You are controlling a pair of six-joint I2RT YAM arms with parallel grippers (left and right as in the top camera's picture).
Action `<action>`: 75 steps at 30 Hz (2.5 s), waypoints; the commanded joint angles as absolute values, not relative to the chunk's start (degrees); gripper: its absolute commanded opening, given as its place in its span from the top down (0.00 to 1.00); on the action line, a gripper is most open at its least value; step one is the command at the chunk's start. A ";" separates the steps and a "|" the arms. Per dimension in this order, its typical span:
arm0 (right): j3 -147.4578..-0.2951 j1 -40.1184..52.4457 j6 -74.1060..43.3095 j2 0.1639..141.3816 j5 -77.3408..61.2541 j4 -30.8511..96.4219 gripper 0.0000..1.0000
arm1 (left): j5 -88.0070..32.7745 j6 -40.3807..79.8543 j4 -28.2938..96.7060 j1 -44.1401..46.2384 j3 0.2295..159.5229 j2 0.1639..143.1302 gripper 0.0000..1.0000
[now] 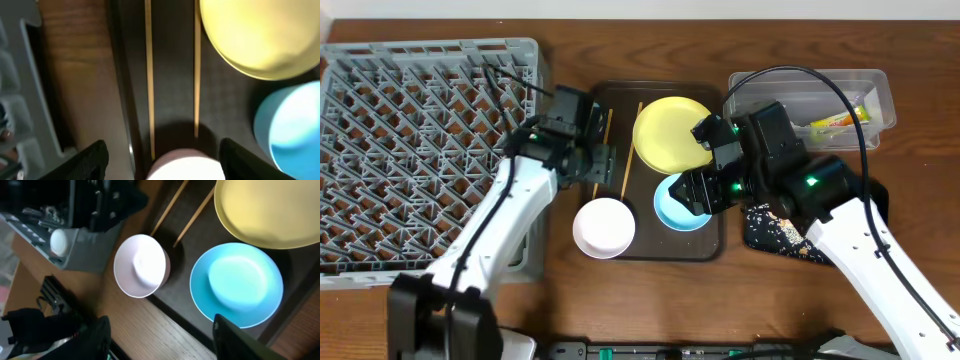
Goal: Sort waste into correct bins and load items into the dishwasher
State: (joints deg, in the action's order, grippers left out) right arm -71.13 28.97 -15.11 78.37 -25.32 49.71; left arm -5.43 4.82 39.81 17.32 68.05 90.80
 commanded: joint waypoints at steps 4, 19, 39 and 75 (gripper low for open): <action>-71.66 23.16 -20.95 76.29 -19.94 49.41 0.29 | -4.01 3.62 38.04 17.34 67.81 95.26 0.27; -71.68 6.76 -19.09 64.29 -19.97 53.65 0.01 | -3.99 3.66 35.07 17.50 67.81 97.43 0.02; -71.48 6.81 -15.57 64.38 -18.59 58.00 0.01 | -3.99 3.66 35.07 17.50 67.81 97.43 0.02; -6.55 12.29 5.19 0.56 -17.43 13.47 0.01 | -3.99 3.66 35.07 17.50 67.81 97.43 0.02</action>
State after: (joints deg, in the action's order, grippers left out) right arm -8.73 12.56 4.49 3.25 -17.32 14.31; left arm -4.47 4.19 35.07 17.37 68.03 97.10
